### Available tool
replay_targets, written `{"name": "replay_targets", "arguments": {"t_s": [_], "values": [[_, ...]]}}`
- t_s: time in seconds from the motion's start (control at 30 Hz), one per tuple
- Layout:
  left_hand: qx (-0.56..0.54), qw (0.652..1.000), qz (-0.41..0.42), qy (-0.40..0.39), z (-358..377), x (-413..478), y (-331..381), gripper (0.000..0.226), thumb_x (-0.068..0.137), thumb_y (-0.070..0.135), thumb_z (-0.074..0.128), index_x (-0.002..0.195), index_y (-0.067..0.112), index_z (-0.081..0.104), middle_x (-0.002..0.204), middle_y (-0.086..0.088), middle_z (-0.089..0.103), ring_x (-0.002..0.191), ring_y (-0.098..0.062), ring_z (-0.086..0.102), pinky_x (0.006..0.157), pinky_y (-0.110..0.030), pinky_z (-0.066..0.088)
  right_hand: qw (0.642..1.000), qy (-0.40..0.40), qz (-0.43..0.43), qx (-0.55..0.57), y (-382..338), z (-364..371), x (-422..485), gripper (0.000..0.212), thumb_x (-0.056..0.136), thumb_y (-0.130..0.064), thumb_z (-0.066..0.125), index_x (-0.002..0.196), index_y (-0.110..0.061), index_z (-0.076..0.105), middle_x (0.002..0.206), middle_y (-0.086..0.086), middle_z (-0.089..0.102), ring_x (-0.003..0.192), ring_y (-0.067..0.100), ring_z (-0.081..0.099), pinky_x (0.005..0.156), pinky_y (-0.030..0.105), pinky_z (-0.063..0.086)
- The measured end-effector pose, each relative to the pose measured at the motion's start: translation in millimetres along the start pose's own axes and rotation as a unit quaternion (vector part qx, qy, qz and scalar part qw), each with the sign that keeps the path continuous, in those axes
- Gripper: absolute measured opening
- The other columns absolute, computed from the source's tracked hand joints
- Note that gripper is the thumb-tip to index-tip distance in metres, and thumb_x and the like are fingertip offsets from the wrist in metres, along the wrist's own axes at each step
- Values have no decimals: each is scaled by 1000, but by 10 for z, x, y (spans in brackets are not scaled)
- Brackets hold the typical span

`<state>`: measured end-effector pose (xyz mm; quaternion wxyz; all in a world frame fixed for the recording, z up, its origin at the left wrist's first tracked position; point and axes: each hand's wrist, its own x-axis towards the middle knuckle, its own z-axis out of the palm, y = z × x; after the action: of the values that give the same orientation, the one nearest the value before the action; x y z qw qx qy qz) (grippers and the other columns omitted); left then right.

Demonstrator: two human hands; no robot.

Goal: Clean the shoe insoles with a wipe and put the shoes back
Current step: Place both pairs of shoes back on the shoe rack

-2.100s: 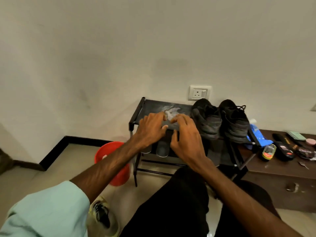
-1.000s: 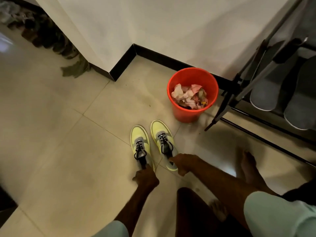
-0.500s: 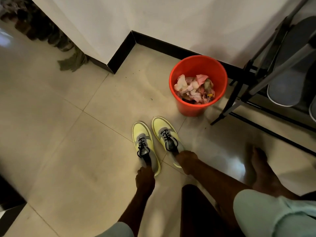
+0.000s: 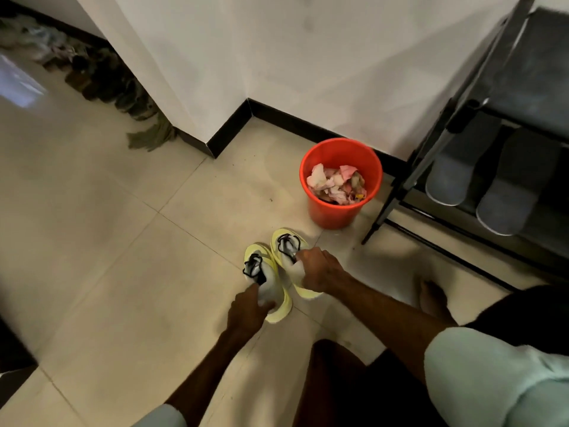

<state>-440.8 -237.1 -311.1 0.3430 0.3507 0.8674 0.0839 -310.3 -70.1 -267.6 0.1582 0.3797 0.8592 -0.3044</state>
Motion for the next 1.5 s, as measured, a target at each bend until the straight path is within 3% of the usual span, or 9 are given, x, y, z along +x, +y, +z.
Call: {"name": "replay_targets", "arguments": {"t_s": [0.17,0.33,0.47,0.73,0.87,1.0,1.1,1.33,1.5], "values": [[24,995,53,83,-457,-427,290,51,88,63,63,97,14,54,89,-4,67,88,-29,65,72,-40,49,999,36,-28,16,-21,-483,-444,52,85,-20,73,134,-13,57,129,14,65,116,36,63,90,36,51],[50,975,104,189,-1105,-904,667,48,84,64,67,79,20,50,71,5,60,74,-24,63,59,-35,42,985,140,-77,67,-197,-990,-938,40,77,-12,76,116,-14,65,108,10,70,100,32,66,79,37,53],[78,948,159,264,-1562,-1252,969,47,81,63,71,78,21,50,70,6,59,74,-27,64,59,-32,39,960,235,-106,110,-302,-1341,-1353,36,77,-12,75,110,-21,66,96,0,70,88,25,65,68,34,54],[95,861,297,401,-2107,-1801,1816,44,79,56,75,81,22,48,62,4,51,57,-25,56,54,-29,34,889,416,-96,167,-176,-2122,-2314,34,71,-24,87,95,-25,64,83,-8,69,79,17,65,72,39,58],[79,836,360,408,-2217,-1953,2302,44,81,53,75,80,18,47,60,2,52,55,-26,55,53,-34,46,857,472,-81,190,33,-2425,-2760,34,71,-28,88,95,-27,64,83,-8,71,77,13,67,70,40,59],[71,807,425,404,-2262,-2005,2811,41,79,54,74,81,23,48,59,7,54,56,-21,58,54,-31,44,829,525,-47,186,309,-2652,-3131,35,71,-29,88,97,-27,65,85,-10,73,77,9,69,73,41,60],[71,803,474,355,-2319,-1993,3210,40,79,55,73,84,21,53,70,5,66,72,-23,70,64,-39,53,809,566,-7,161,519,-2795,-3350,37,69,-31,89,99,-26,67,88,-11,74,81,11,70,76,40,61],[107,789,558,233,-2247,-1860,4050,40,77,50,77,100,20,63,89,-2,71,87,-27,68,76,-42,55,771,613,122,126,982,-2926,-3557,35,68,-39,86,92,-26,64,79,-6,68,75,22,67,65,33,53],[135,781,575,205,-2050,-1721,4495,37,74,51,78,92,26,57,82,6,62,79,-25,63,67,-34,47,759,609,190,130,1181,-2956,-3487,41,69,-35,85,105,-25,69,90,2,73,88,33,69,69,30,45]]}}
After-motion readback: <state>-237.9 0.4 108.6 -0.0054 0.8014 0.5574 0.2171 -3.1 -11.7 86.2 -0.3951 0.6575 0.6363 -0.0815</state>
